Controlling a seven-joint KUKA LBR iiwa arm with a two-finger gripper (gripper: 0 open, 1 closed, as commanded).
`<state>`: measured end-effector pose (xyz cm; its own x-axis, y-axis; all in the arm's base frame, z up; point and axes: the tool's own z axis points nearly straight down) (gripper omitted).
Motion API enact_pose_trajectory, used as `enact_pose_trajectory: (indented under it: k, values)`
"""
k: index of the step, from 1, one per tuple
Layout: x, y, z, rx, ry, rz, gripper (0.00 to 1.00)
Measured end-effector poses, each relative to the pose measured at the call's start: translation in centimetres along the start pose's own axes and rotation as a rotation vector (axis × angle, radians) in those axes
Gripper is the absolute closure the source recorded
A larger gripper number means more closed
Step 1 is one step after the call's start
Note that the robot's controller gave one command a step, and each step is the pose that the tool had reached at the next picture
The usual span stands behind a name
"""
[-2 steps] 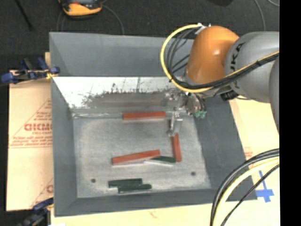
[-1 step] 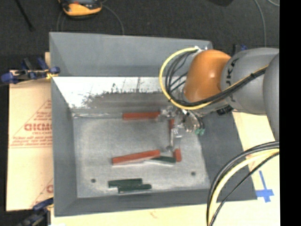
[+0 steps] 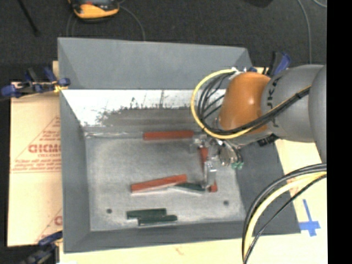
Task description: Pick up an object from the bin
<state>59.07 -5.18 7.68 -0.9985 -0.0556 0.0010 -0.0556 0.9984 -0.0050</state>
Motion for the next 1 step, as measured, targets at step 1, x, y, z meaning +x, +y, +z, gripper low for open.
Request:
enact_pose_trajectory:
  k: [1]
  values:
    - [4.05, 1.79, 0.19, -0.009, -0.008, -0.093, 0.0]
